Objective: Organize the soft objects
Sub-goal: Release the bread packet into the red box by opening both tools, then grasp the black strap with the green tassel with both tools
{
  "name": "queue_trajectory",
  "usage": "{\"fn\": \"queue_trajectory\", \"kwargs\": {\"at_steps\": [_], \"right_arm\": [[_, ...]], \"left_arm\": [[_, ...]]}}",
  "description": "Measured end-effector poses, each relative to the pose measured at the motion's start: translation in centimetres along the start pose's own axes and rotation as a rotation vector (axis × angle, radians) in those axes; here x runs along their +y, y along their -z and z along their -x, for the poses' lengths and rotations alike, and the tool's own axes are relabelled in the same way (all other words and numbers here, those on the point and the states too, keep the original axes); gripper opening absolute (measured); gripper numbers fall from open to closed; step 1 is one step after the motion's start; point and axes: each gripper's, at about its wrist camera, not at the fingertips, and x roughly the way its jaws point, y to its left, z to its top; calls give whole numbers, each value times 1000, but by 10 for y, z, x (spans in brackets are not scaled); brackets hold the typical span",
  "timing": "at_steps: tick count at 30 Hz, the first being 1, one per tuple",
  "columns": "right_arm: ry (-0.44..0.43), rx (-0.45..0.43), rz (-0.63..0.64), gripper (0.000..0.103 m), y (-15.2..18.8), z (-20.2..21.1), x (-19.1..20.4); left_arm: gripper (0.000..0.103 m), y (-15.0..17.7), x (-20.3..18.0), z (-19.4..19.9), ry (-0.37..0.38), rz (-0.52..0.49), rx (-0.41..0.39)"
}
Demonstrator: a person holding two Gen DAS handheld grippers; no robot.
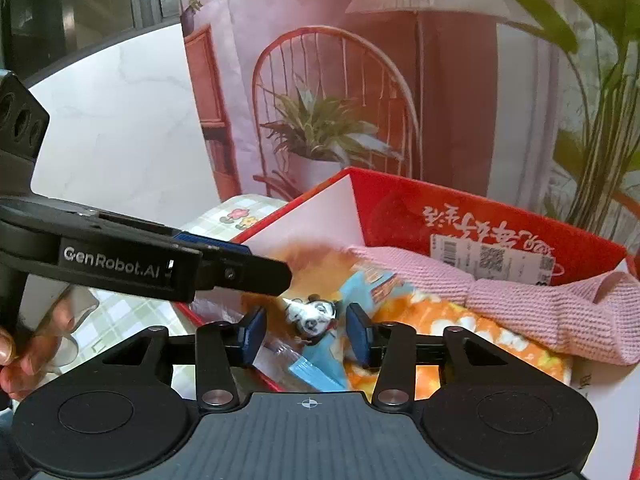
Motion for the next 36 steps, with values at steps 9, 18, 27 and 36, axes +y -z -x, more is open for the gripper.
{"fn": "queue_trajectory", "kwargs": {"at_steps": [9, 18, 27, 36], "right_arm": [[91, -68, 29, 92, 4, 23, 0], [175, -163, -44, 103, 21, 76, -4], [228, -227, -55, 103, 75, 130, 10], [267, -109, -80, 103, 146, 142, 23]], "left_arm": [[77, 0, -12, 30, -44, -39, -77], [92, 36, -23, 66, -41, -1, -106], [97, 97, -34, 81, -82, 3, 2], [98, 149, -39, 72, -100, -2, 136]]}}
